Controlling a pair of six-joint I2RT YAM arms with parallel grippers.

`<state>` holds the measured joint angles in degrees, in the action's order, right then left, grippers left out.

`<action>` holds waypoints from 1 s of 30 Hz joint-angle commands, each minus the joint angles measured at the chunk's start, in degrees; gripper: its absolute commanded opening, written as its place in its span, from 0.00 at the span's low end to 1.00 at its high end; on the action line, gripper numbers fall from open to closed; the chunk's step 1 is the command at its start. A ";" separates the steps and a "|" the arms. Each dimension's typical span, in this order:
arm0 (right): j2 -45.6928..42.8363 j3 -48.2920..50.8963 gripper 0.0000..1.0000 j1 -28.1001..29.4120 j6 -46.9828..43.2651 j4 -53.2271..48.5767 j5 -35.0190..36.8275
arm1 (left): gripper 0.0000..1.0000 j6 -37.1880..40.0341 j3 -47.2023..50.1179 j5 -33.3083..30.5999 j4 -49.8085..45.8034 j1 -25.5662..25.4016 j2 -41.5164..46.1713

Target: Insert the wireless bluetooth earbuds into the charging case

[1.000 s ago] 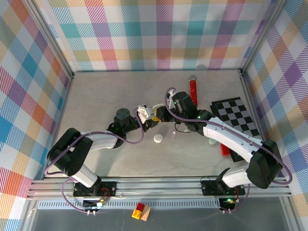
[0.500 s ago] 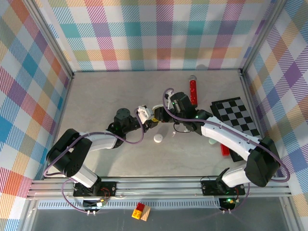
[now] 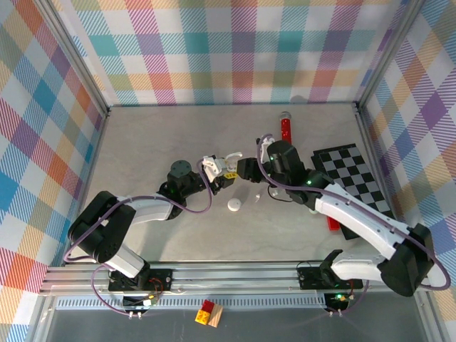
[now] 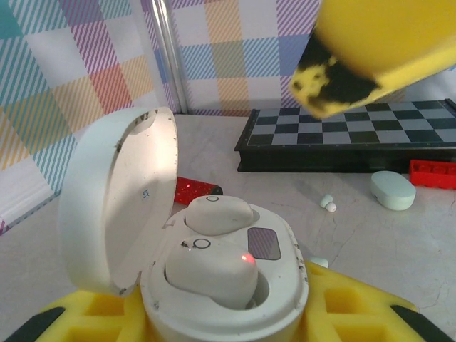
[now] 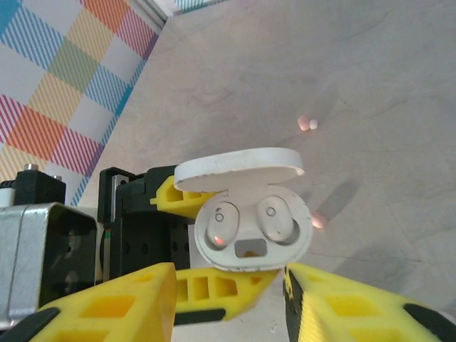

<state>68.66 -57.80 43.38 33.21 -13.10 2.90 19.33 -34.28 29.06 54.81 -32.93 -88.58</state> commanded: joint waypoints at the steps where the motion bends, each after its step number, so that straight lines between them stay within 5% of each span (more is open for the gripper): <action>1: -3.03 0.85 0.49 -0.21 -1.40 -1.46 4.59 | 0.33 -0.28 0.51 1.93 2.57 -0.30 2.44; 10: 3.03 -7.61 0.67 -2.91 -1.84 -2.03 2.56 | 0.33 -0.61 1.31 4.16 2.24 -0.30 4.19; 19: 14.32 -16.93 0.69 -4.97 -2.75 -7.28 0.34 | 0.33 -2.06 2.29 3.74 3.73 -0.30 5.14; 30: 12.23 -14.27 0.69 -5.30 -1.73 -8.61 -0.52 | 0.33 -5.49 1.17 2.94 7.55 -0.15 3.33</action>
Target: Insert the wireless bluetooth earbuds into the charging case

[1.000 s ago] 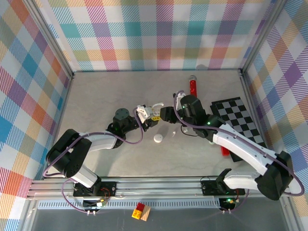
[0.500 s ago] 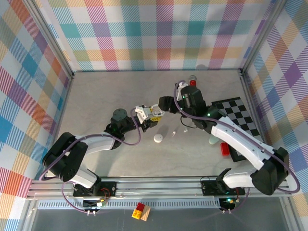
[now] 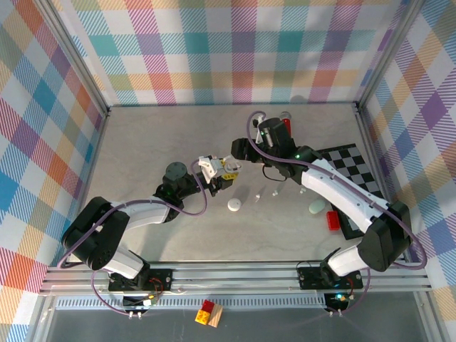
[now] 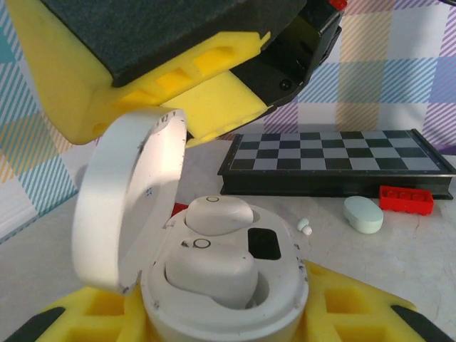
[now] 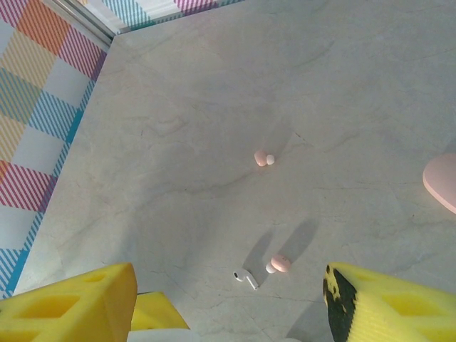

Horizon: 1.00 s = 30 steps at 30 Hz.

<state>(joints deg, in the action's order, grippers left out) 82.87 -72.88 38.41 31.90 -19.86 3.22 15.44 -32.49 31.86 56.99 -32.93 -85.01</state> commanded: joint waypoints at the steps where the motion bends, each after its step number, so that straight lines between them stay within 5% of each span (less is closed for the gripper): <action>1: -2.30 0.81 0.69 -0.42 0.03 -2.40 -0.83 | 0.33 -1.74 -0.80 0.14 5.32 -0.16 -0.24; 8: -5.71 2.98 0.70 -2.20 2.88 -0.86 -7.04 | 0.33 -1.99 -1.60 0.29 4.60 -0.20 0.54; 22: -7.28 17.92 0.78 -8.28 22.90 24.16 -42.05 | 0.33 -6.38 -3.01 2.02 8.09 -0.21 0.75; 30: -4.49 19.88 0.66 -8.27 29.75 35.42 -44.40 | 0.33 -7.44 -2.67 3.21 8.20 -0.30 2.12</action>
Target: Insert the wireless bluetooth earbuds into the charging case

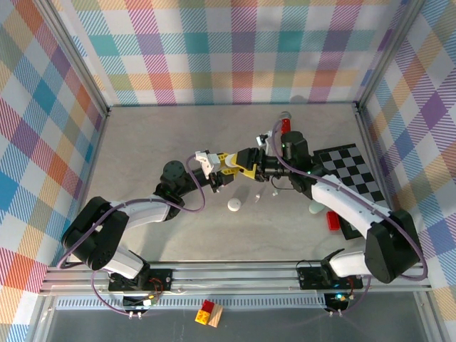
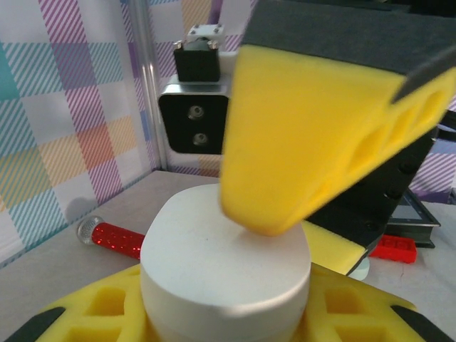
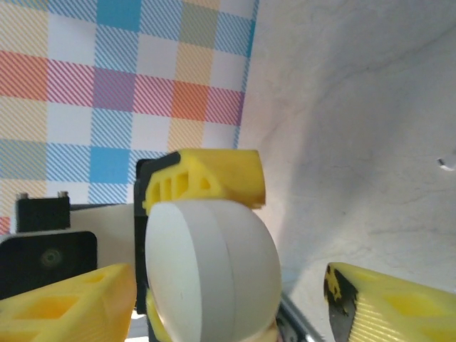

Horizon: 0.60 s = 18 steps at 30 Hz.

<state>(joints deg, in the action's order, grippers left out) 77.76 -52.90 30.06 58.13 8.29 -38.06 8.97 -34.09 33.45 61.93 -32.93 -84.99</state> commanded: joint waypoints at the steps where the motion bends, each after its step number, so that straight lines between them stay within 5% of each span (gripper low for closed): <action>1: 0.88 -0.18 0.64 0.04 3.57 7.31 -3.16 | 0.33 -1.02 -0.99 1.70 3.28 -0.29 2.49; 18: 1.67 1.90 0.24 -0.08 2.84 9.23 -0.81 | 0.34 0.16 0.42 1.79 1.15 -0.30 4.01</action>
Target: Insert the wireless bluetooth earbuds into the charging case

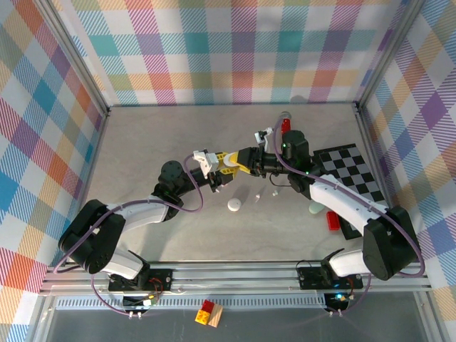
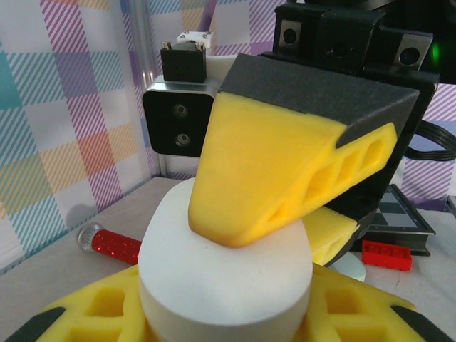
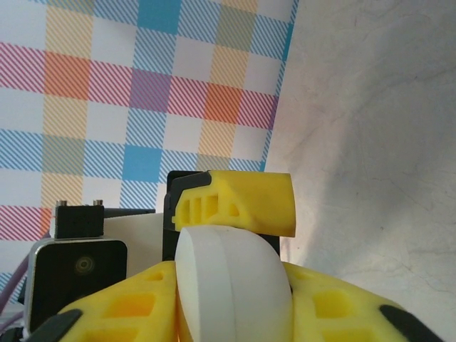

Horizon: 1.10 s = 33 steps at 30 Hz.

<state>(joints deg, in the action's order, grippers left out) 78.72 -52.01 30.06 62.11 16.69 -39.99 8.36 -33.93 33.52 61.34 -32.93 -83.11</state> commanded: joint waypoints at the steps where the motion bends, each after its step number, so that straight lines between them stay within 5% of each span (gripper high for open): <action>1: 0.74 1.07 0.20 -0.09 -1.47 0.71 1.43 | 0.35 0.98 0.27 1.89 1.43 -0.22 2.16; 9: 0.73 3.75 0.12 -2.80 -4.63 0.40 3.87 | 0.84 1.51 2.92 -1.79 0.06 -0.03 4.09; 13: 2.96 4.68 0.10 -5.22 -7.66 -1.80 6.61 | 0.97 2.22 5.75 -4.00 -4.11 0.06 6.77; 22: 15.21 -1.05 0.10 -5.41 -14.87 -5.64 14.61 | 1.00 4.36 9.29 -6.04 -15.61 0.06 13.10; 33: 32.72 -14.70 0.12 -4.16 -16.14 -8.79 17.28 | 1.00 3.76 11.87 -7.68 -16.15 0.06 14.91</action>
<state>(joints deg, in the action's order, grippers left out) 108.55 -63.24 24.93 47.55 9.34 -23.18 11.60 -22.28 26.39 45.10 -32.93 -69.76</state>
